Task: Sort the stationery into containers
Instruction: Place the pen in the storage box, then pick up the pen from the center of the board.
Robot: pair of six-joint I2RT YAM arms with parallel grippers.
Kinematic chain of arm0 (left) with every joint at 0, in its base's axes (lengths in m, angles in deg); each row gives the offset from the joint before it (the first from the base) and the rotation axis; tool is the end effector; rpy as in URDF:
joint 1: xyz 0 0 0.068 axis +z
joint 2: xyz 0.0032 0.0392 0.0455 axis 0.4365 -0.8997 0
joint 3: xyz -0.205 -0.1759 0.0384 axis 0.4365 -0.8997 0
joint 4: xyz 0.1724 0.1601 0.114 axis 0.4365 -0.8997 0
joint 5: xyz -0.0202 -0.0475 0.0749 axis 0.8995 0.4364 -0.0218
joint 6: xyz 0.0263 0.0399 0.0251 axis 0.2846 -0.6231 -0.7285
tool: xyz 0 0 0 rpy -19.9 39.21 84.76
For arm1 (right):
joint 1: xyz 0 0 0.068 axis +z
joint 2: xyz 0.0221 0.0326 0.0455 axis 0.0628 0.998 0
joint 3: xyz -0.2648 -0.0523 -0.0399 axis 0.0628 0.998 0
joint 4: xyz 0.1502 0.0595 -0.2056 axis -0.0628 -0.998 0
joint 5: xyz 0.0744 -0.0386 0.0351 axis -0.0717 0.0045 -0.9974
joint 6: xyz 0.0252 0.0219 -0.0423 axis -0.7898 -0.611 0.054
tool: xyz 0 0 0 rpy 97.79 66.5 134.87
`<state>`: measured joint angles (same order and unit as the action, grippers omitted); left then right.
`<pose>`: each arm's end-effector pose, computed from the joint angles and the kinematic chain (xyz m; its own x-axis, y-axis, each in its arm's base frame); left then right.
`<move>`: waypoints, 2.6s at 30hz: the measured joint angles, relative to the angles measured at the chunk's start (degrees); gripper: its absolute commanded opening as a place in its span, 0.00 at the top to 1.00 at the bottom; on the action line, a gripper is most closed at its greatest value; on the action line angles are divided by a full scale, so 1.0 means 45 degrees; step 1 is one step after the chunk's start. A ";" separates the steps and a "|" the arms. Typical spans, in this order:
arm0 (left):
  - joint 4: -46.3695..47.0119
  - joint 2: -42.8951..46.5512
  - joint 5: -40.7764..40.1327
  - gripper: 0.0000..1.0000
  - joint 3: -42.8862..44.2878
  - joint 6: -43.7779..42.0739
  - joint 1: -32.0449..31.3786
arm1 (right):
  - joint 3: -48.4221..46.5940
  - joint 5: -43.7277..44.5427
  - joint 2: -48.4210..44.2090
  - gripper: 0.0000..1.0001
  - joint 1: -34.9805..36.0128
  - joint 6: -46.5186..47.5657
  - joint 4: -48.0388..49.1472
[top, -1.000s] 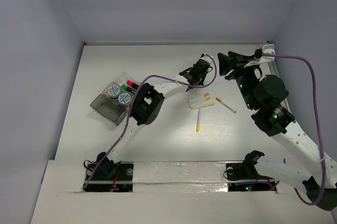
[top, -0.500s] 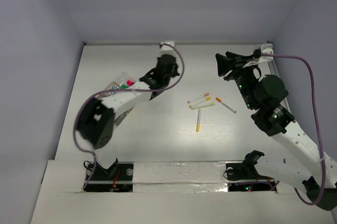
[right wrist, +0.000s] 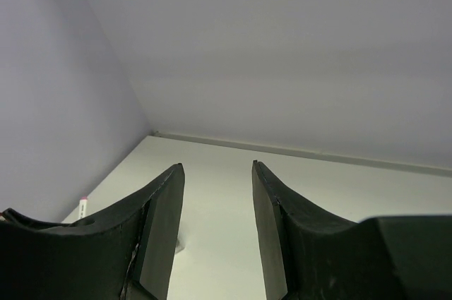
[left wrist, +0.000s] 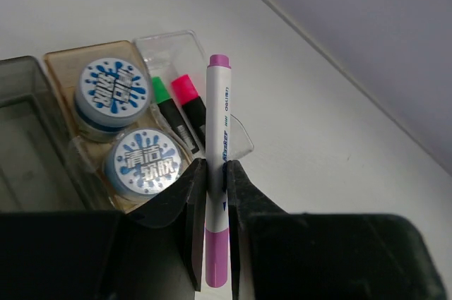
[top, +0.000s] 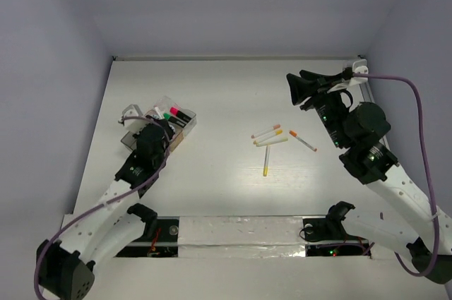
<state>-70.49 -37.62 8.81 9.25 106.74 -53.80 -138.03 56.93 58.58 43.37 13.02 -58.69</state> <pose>0.1778 -0.0714 0.2786 -0.0472 -0.5900 -0.8060 -0.1815 0.7986 -0.5739 0.1464 0.1094 0.4525 0.1633 0.3009 -0.9396 -0.4422 0.8737 0.2029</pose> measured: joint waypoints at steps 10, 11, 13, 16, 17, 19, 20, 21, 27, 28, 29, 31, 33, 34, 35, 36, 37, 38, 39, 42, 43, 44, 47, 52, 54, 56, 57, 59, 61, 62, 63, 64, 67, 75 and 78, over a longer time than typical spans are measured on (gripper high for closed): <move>-0.1049 0.1166 0.0170 1.00 -0.1671 0.1282 0.2438 | 0.0000 -0.0607 -0.0393 0.51 0.0000 -0.0282 0.0010; -0.1064 0.1078 0.0277 1.00 -0.1783 0.1297 0.2681 | 0.0000 -0.0656 -0.0393 0.51 0.0000 -0.0301 0.0010; -0.1059 0.0967 0.0442 1.00 -0.1987 0.1302 0.3113 | 0.0005 -0.0729 -0.0393 0.51 0.0000 -0.0330 0.0010; -0.0981 0.0947 0.0627 1.00 -0.2254 0.1277 0.3580 | 0.0005 -0.0787 -0.0389 0.51 0.0000 -0.0340 0.0005; -0.0913 0.0947 0.0690 1.00 -0.2356 0.1243 0.3755 | 0.0000 -0.0797 -0.0389 0.51 0.0000 -0.0340 0.0010; -0.0806 0.0913 0.0894 0.99 -0.2569 0.1171 0.4090 | 0.0005 -0.0831 -0.0374 0.51 0.0000 -0.0350 0.0010; -0.0763 0.0860 0.0991 0.98 -0.2657 0.1137 0.4260 | 0.0000 -0.0840 -0.0355 0.51 0.0000 -0.0374 0.0010; -0.0699 0.0792 0.1078 0.96 -0.2739 0.1122 0.4386 | 0.0000 -0.0865 -0.0321 0.51 0.0000 -0.0379 0.0015; -0.0267 0.0277 0.1491 0.75 -0.2997 0.0933 0.4731 | 0.0000 -0.0923 -0.0005 0.51 0.0000 -0.0384 0.0005; -0.0204 0.0248 0.1535 0.71 -0.2997 0.0865 0.4741 | 0.0000 -0.0923 0.0015 0.51 0.0000 -0.0384 0.0005; -0.0136 0.0243 0.1559 0.68 -0.2997 0.0845 0.4750 | 0.0005 -0.0923 0.0024 0.51 0.0000 -0.0384 0.0005; 0.0044 0.0248 0.1617 0.60 -0.3002 0.0777 0.4765 | 0.0000 -0.0923 0.0024 0.51 0.0000 -0.0384 0.0010; 0.0214 0.0257 0.1632 0.56 -0.3075 0.0724 0.4794 | 0.0000 -0.0923 0.0024 0.51 0.0000 -0.0384 0.0010; 0.0272 0.0262 0.1642 0.56 -0.3123 0.0704 0.4804 | 0.0000 -0.0923 0.0029 0.51 0.0000 -0.0384 0.0010; 0.0316 0.0262 0.1651 0.56 -0.3181 0.0695 0.4804 | 0.0000 -0.0923 0.0029 0.51 0.0000 -0.0384 0.0010; 0.0325 0.0262 0.1651 0.56 -0.3206 0.0675 0.4804 | 0.0000 -0.0923 0.0029 0.51 0.0000 -0.0384 0.0010; 0.0335 0.0277 0.1666 0.56 -0.3225 0.0646 0.4804 | 0.0000 -0.0923 0.0029 0.51 0.0000 -0.0384 0.0010; 0.0335 0.0321 0.1710 0.58 -0.3225 0.0602 0.4809 | 0.0000 -0.0918 0.0029 0.51 0.0000 -0.0384 0.0010; 0.0355 0.0403 0.1846 0.59 -0.3225 0.0539 0.4809 | 0.0000 -0.0918 0.0029 0.51 0.0000 -0.0384 0.0010; 0.0743 0.0889 0.2589 0.59 -0.3225 0.0175 0.4755 | 0.0000 -0.0913 0.0024 0.51 0.0000 -0.0379 0.0010; 0.0937 0.1035 0.2837 0.59 -0.3220 0.0073 0.4658 | 0.0000 -0.0913 0.0024 0.51 0.0000 -0.0379 0.0010; 0.1146 0.1122 0.3089 0.59 -0.3172 -0.0049 0.4444 | 0.0000 -0.0908 0.0024 0.51 0.0000 -0.0379 0.0010; 0.1477 0.0767 0.3298 0.59 -0.2642 -0.0345 0.2642 | 0.0000 -0.0821 0.0024 0.51 0.0000 -0.0374 0.0010; 0.2307 -0.1909 0.3002 0.61 -0.0738 -0.0884 -0.1613 | 0.0000 -0.0573 0.0029 0.51 0.0000 -0.0321 0.0005; 0.2531 -0.3638 0.2637 0.62 0.0248 -0.1073 -0.3376 | 0.0000 -0.0457 0.0024 0.51 0.0000 -0.0277 0.0005; 0.2550 -0.6023 0.2312 0.64 0.1637 -0.1268 -0.5129 | 0.0000 -0.0325 0.0019 0.51 0.0000 -0.0257 0.0000; 0.2584 -0.6465 0.2307 0.64 0.1889 -0.1302 -0.5391 | 0.0000 -0.0272 0.0015 0.51 0.0000 -0.0238 0.0000; 0.2317 -0.8330 0.1996 0.65 0.3157 -0.1447 -0.6562 | 0.0000 -0.0194 0.0015 0.51 -0.0005 -0.0214 0.0000; 0.2210 -0.9991 0.1817 0.65 0.4410 -0.1617 -0.7475 | 0.0000 -0.0146 0.0015 0.51 -0.0005 -0.0199 -0.0005; 0.2166 -1.0710 0.1724 0.64 0.4969 -0.1710 -0.7834 | 0.0000 -0.0131 0.0019 0.51 -0.0005 -0.0180 -0.0005; 0.2123 -1.1366 0.1647 0.64 0.5508 -0.1783 -0.8155 | 0.0000 -0.0102 0.0019 0.51 -0.0005 -0.0175 -0.0005; 0.2040 -1.1866 0.1588 0.64 0.5916 -0.1831 -0.8412 | 0.0000 -0.0092 0.0019 0.51 -0.0005 -0.0175 -0.0005; 0.1923 -1.3007 0.1583 0.63 0.6761 -0.1972 -0.8835 | 0.0000 -0.0053 0.0019 0.51 -0.0005 -0.0170 -0.0010; 0.1588 -1.4430 0.1331 0.64 0.7407 -0.2079 -0.8830 | 0.0000 -0.0015 0.0029 0.51 -0.0005 -0.0126 -0.0010; 0.1744 -1.4965 0.1195 0.67 0.7514 -0.2171 -0.8859 | 0.0000 -0.0010 0.0029 0.51 -0.0005 -0.0121 -0.0010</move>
<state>-62.64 -104.96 14.19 43.06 96.97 -93.67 -138.03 56.89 58.71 43.34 12.47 -58.73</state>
